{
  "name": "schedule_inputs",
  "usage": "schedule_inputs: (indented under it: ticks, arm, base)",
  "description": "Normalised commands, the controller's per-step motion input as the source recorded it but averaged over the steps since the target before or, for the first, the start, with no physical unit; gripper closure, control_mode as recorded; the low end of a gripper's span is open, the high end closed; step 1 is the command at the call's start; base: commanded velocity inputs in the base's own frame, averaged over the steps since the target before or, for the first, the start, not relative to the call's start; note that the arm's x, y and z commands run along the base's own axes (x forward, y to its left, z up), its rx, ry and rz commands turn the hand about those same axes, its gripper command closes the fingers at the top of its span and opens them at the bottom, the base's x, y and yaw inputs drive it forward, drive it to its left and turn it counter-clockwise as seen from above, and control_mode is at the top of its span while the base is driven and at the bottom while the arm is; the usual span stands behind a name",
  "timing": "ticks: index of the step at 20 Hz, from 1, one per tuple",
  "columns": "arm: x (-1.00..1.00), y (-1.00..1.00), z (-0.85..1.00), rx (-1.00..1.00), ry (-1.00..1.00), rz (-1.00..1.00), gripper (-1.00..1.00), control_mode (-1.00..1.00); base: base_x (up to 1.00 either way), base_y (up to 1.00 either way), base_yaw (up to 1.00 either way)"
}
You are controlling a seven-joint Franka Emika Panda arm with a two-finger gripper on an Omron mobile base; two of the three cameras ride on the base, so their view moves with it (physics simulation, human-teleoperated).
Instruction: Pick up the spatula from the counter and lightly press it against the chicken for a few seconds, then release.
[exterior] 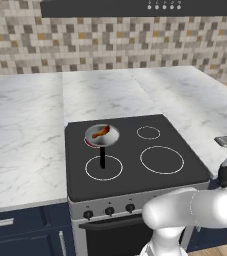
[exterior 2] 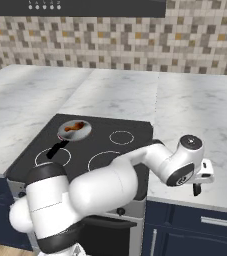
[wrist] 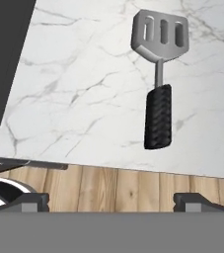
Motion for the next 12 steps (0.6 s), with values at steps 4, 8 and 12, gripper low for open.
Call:
schedule_inputs:
  ticks: [4, 8, 12]
  arm:
    - [0.08, -0.01, -0.12, 0.0, 0.0, 0.04, -1.0, -1.0]
    - [0.1, -0.01, -0.1, 0.0, 0.0, 0.04, -1.0, -1.0]
    - [0.22, -0.07, -0.12, 0.01, 0.04, 0.04, -1.0, -1.0]
  base:
    - [0.0, 0.0, 0.0]
    - [0.0, 0.0, 0.0]
    - [0.0, 0.0, 0.0]
